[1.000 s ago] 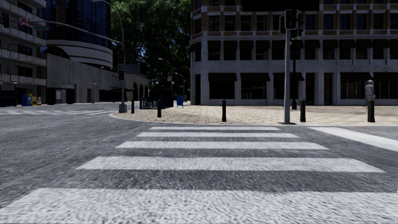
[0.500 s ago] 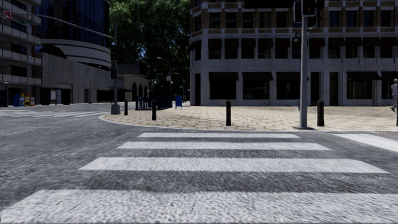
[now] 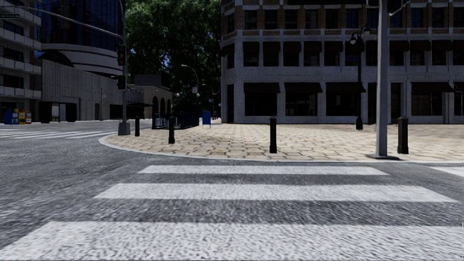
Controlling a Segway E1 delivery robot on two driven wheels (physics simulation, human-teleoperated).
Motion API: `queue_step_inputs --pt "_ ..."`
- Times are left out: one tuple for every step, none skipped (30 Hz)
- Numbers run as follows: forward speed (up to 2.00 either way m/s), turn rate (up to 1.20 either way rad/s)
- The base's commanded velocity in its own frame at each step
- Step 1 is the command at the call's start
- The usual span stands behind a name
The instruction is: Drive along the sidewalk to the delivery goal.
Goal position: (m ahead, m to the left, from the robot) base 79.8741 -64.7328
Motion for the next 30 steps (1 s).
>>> queue_step_inputs --pt "2.0 0.0" --pt "2.0 0.0" --pt "2.0 0.0" --pt "2.0 0.0" --pt "2.0 0.0" --pt "2.0 0.0" --pt "2.0 0.0" --pt "2.0 0.0" --pt "2.0 0.0" --pt "2.0 0.0" --pt "2.0 0.0" --pt "2.0 0.0" --pt "2.0 0.0" --pt "2.0 0.0" --pt "2.0 0.0" --pt "2.0 0.0" --pt "2.0 0.0" --pt "2.0 0.0" --pt "2.0 0.0" --pt "2.0 0.0" --pt "2.0 0.0" --pt "2.0 0.0" --pt "2.0 0.0" --pt "2.0 0.0" --pt "2.0 0.0" --pt "2.0 0.0" --pt "2.0 0.0" --pt "2.0 0.0" --pt "2.0 0.0" --pt "2.0 0.0"
